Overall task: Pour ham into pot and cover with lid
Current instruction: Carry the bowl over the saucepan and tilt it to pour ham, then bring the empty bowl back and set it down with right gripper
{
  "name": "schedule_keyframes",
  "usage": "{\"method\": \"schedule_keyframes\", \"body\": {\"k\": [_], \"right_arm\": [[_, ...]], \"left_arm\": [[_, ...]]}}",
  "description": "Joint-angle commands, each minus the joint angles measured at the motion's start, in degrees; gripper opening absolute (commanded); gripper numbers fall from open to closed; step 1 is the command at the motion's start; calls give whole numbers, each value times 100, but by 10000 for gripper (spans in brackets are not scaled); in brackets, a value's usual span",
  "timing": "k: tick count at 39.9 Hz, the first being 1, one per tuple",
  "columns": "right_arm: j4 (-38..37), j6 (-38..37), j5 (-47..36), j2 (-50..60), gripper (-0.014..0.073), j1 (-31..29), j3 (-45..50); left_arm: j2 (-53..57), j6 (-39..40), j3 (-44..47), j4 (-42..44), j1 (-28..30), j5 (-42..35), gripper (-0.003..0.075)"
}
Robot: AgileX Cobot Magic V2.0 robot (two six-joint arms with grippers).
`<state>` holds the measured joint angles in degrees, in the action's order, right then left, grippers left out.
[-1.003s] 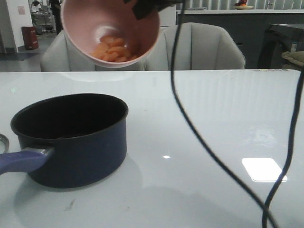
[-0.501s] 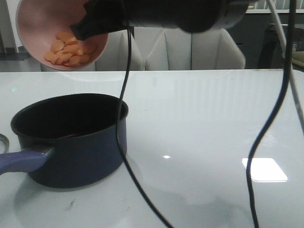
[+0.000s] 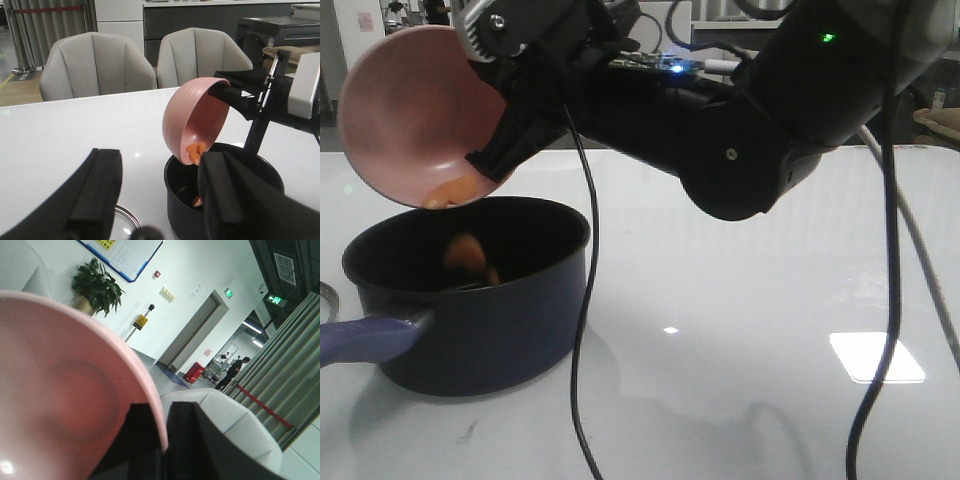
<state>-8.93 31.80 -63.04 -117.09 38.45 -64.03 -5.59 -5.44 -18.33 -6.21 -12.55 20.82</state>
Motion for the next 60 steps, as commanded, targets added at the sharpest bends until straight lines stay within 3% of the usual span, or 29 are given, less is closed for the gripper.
{"method": "schedule_keyframes", "body": {"k": [1, 24, 28, 35, 39, 50, 60], "right_arm": [[163, 378, -1155, 380, 140, -4, -137], [167, 1984, -1150, 644, 140, 31, -137], [352, 1570, -1139, 684, 140, 39, -90], [1417, -84, -796, 849, 140, 102, 71], [2005, -423, 284, 1092, 140, 163, 111], [3461, -335, 3966, 2206, 140, 2, 111], [3516, -194, 6425, 2996, 140, -769, 111]], "left_arm": [[-61, 24, -136, -74, -50, -425, 394], [-61, 24, -136, -107, -50, -425, 394], [-61, 24, -136, -107, -50, -425, 394], [-61, 24, -136, -107, -50, -425, 394], [-61, 24, -136, -107, -50, -425, 394], [-61, 24, -136, -107, -50, -425, 394], [-61, 24, -136, -111, -50, -425, 394]]}}
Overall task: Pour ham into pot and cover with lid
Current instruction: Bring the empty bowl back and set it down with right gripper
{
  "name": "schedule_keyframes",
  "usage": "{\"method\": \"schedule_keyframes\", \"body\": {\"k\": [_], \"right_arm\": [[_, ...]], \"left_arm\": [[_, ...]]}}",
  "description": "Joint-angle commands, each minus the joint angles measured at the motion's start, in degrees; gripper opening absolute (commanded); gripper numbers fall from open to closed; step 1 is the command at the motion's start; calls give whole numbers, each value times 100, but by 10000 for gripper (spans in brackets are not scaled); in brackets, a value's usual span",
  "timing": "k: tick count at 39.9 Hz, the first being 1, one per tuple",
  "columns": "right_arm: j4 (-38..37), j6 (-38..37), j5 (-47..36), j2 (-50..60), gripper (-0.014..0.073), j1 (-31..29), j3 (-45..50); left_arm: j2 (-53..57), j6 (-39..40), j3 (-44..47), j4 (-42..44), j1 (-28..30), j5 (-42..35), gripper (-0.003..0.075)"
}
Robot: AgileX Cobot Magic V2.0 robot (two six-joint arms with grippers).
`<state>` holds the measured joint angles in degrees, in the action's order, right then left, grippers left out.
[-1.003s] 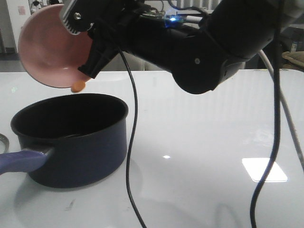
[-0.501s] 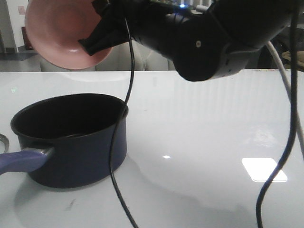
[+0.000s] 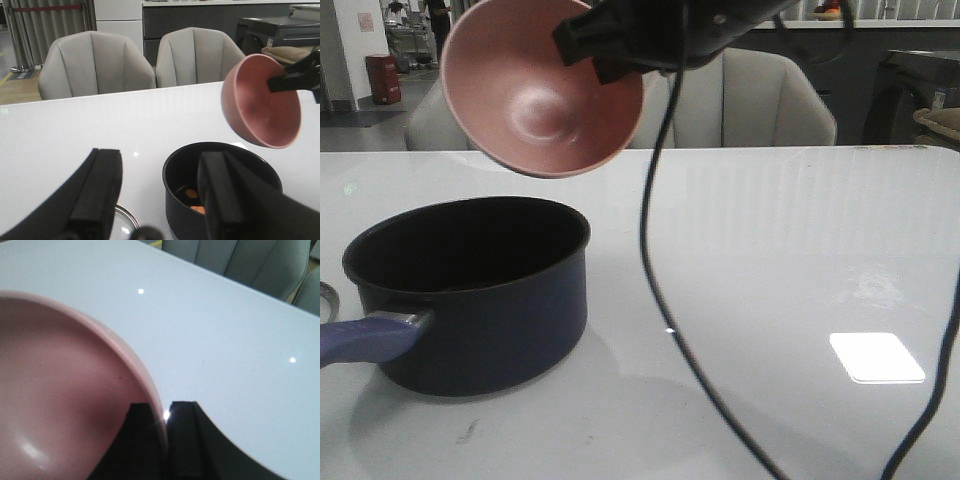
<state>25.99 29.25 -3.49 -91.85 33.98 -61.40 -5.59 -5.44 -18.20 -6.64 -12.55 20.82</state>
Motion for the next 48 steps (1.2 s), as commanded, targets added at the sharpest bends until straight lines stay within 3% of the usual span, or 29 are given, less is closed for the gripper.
{"method": "schedule_keyframes", "body": {"k": [1, 14, 21, 29, 48], "right_arm": [[24, 61, 669, 527, 140, -453, -152], [-142, -276, 3262, 636, 140, -2394, -152], [-961, -867, 3677, 540, 140, -3200, -152], [-1510, -1567, 4058, 103, 140, -3487, -152], [-1301, -1575, 4373, -805, 151, -3400, -152]], "left_arm": [[-61, 24, -149, -67, -50, -425, 394], [-61, 24, -149, -67, -50, -437, 394], [-61, 24, -149, -67, -50, -437, 394], [-61, 24, -149, -67, -50, -437, 394], [-61, 24, -149, -113, -50, -437, 394]]}}
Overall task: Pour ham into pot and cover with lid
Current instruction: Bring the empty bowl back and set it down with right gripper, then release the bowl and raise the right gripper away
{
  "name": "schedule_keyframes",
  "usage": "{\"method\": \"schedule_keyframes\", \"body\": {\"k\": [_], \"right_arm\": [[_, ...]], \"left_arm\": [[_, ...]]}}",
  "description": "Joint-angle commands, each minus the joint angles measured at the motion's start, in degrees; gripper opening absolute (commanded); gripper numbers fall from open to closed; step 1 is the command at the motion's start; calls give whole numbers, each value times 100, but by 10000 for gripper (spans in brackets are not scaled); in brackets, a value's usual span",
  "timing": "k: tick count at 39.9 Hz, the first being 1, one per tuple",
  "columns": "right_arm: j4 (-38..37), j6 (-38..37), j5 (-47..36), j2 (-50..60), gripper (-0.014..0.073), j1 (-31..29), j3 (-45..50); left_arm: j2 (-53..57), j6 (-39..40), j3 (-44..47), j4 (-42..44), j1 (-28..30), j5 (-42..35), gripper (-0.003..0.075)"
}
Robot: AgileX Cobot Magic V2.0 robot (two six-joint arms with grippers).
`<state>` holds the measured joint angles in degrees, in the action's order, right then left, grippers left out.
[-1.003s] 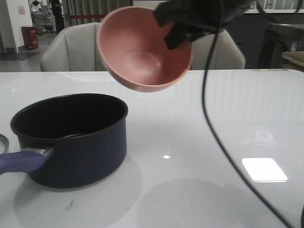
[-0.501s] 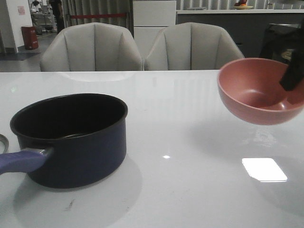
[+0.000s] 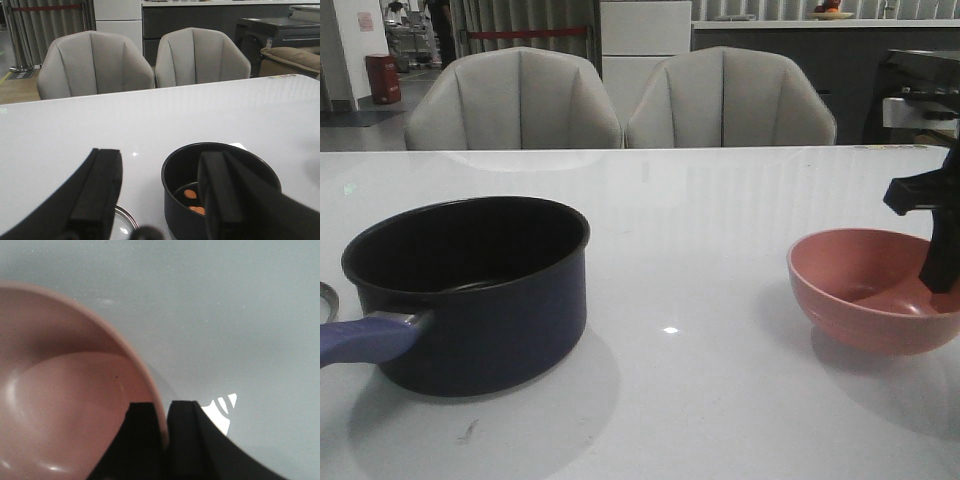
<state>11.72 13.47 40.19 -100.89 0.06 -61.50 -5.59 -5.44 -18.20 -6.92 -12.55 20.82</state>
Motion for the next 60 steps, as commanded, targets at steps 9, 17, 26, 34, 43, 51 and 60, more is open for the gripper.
{"method": "schedule_keyframes", "body": {"k": [9, 17, 26, 34, 43, 51, 60], "right_arm": [[190, 27, 113, 84, 411, -8, -208], [183, 189, 831, 319, 497, -8, -674], [233, 262, 719, 1560, 497, -8, -628], [558, 262, -104, 2951, 497, 29, 41], [582, 262, -1406, 4481, 497, 612, 1235], [582, 262, -2298, 5845, 497, 1177, 2211], [582, 262, -3383, 7579, 497, 1505, 3616]], "left_arm": [[-61, 24, -149, -86, -50, -437, 394], [-61, 24, -149, -86, -50, -437, 394], [-61, 24, -149, -86, -50, -437, 394], [-61, 24, -149, -86, -50, -437, 394], [-61, 24, -149, -86, -50, -437, 394], [-61, 24, -149, -86, -50, -437, 394], [-61, 24, -149, -86, -50, -437, 394]]}}
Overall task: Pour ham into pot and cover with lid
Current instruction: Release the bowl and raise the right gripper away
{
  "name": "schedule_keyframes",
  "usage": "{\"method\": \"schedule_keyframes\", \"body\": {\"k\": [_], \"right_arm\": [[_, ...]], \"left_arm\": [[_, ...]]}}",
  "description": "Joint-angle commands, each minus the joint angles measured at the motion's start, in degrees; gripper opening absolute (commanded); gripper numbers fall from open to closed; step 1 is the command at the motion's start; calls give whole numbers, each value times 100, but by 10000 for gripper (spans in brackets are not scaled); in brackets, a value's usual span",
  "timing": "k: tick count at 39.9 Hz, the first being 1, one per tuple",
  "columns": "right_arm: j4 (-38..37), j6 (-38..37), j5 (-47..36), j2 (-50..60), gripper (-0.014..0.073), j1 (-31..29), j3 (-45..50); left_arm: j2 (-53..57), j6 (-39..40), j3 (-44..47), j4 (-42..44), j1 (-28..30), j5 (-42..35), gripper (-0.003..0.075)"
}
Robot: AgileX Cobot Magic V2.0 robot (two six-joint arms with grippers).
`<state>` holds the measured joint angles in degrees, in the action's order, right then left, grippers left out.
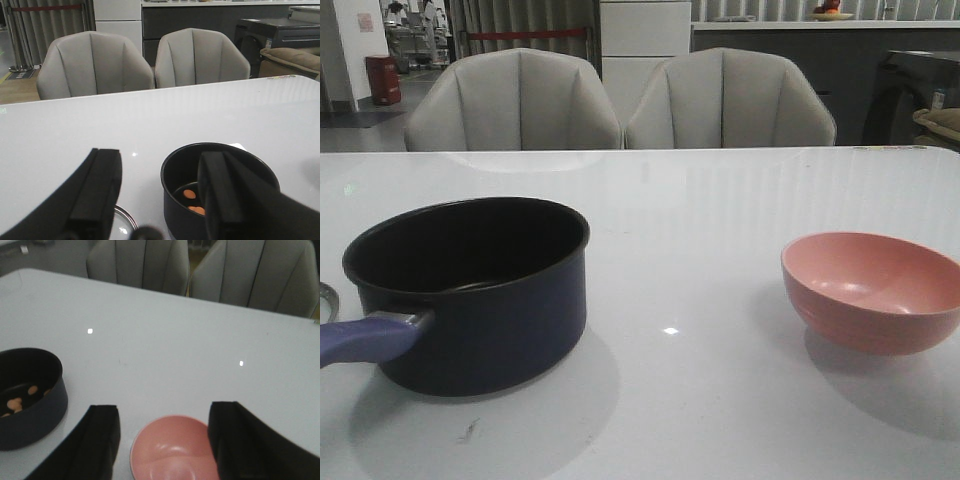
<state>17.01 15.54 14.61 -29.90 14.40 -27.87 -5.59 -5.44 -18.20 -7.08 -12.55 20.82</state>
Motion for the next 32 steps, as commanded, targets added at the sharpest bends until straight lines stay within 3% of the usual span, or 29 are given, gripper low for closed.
{"method": "schedule_keyframes", "body": {"k": [1, 7, 18, 22, 27, 32], "right_arm": [[53, 55, -987, 721, 497, 84, 394], [53, 55, -1676, 1836, 497, 104, 1304], [53, 55, -1636, 2490, 489, 104, 2004], [53, 55, -1461, 2490, 386, 104, 1998], [53, 55, -1461, 2490, 126, 104, 1998], [53, 55, -1524, 2490, 151, 104, 1998]], "left_arm": [[-61, 24, -149, -69, -50, -437, 394], [-61, 24, -149, -69, -50, -437, 394], [-61, 24, -136, -69, -50, -392, 394], [-101, 24, -136, -69, -50, -312, 394], [-298, 64, -197, -69, -31, -91, 395], [-670, 357, -449, 52, -17, 26, 400]]}}
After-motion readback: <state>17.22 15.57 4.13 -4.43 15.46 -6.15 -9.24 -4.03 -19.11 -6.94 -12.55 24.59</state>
